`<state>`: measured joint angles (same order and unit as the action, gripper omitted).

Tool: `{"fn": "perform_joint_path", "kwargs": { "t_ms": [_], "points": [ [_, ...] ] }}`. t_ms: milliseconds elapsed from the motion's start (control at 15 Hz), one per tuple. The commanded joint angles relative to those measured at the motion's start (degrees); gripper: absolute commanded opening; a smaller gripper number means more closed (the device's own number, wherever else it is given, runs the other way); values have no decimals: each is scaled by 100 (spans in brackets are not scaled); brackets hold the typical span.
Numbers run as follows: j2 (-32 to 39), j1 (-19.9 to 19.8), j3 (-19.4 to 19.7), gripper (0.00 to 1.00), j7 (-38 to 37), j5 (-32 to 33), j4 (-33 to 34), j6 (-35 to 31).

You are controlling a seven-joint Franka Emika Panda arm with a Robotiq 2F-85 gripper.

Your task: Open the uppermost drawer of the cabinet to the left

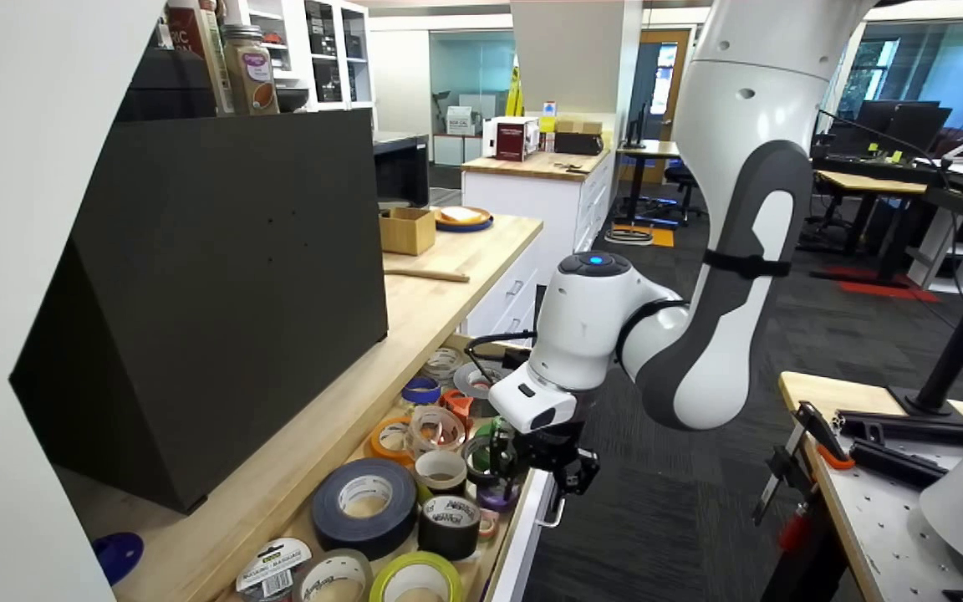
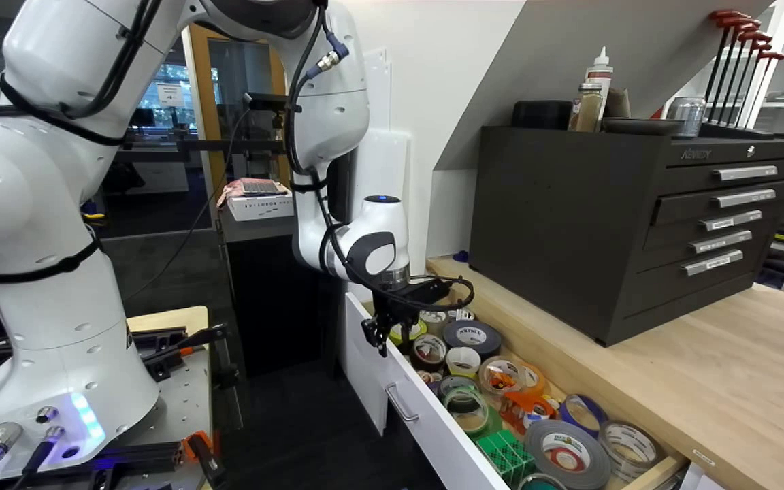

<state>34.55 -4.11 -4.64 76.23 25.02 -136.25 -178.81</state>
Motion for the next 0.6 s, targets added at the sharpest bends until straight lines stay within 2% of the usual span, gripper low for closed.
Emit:
{"fn": "perform_joint_path", "kwargs": {
  "t_ms": [0, 267, 533],
  "points": [
    [-730, -280, -445, 97, -81, -257, -197, 877],
    [-1148, -653, -1105, 100, 174, -1206, -39, 2011],
    [-1426, -590, -1144, 100, 259, -2054, 195, 2718]
  ]
}}
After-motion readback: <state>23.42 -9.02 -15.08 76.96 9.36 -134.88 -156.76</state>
